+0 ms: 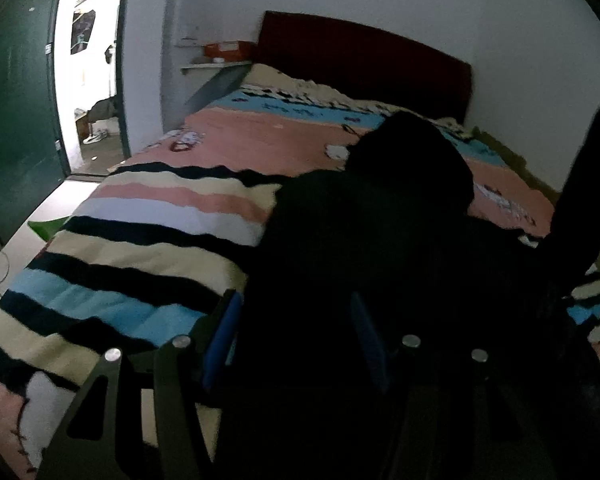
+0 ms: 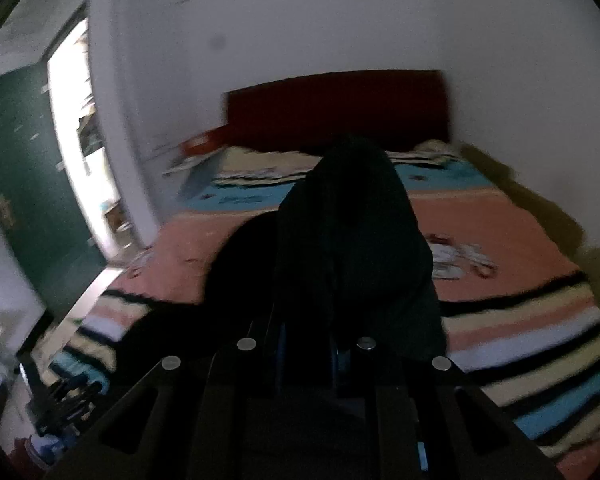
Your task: Fold large clothes
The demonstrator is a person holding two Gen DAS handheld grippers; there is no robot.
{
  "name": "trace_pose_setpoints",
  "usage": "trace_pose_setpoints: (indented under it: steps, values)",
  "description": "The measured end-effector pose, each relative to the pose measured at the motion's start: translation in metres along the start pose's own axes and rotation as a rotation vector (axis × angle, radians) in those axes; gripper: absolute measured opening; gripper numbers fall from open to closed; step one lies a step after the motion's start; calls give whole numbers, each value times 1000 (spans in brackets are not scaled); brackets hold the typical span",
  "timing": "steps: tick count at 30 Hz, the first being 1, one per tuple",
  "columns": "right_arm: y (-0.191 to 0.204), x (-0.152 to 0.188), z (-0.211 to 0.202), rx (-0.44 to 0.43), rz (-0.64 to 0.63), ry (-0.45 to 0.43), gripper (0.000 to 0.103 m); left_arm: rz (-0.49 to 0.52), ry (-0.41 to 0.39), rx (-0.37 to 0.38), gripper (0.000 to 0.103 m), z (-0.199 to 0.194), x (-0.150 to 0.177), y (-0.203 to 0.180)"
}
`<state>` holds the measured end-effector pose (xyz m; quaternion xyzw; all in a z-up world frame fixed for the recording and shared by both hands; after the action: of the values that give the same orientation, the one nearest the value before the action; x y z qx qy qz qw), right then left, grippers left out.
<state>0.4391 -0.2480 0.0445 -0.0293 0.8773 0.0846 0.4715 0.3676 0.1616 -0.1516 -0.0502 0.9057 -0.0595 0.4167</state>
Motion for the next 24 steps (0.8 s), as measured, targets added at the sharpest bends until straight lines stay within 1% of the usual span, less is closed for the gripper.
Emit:
trace_pose_setpoints:
  steps: [3,6,8,11,16,19,22,24]
  values:
    - [62,5,22,-90,-48,15,16,-20,-15,-21,55,-11,-3,17]
    - [117,22,43,-165,-99,44,16,-35,-25,-45,55,-18,-4,32]
    - [155,42,59,-215,-133,79,16,-47,-25,-58,55,-19,-3,40]
    - [196,80,87,-255,-162,148,16,-52,-15,-67,55,-18,1,45]
    - [231,140,136,-251,-203,272,16,-27,4,-74,55,-13,6,44]
    - [238,170,155,-243,-207,330,17,-28,13,-75,55,-11,6,44]
    - [241,188,166,-230,-217,370,18,-28,15,-77,55,-13,5,41]
    - [241,194,168,-233,-215,389,22,-17,17,-84,55,-14,3,39]
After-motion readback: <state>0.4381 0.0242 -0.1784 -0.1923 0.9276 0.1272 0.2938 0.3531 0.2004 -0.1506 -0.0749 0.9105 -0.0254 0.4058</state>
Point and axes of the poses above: each gripper's, at about its wrist camera, not at the fingertips, and z roughly the way its jaws point, y to its left, x to its underside, the point moved 10 cm from there along z, roughly the way its jaws point
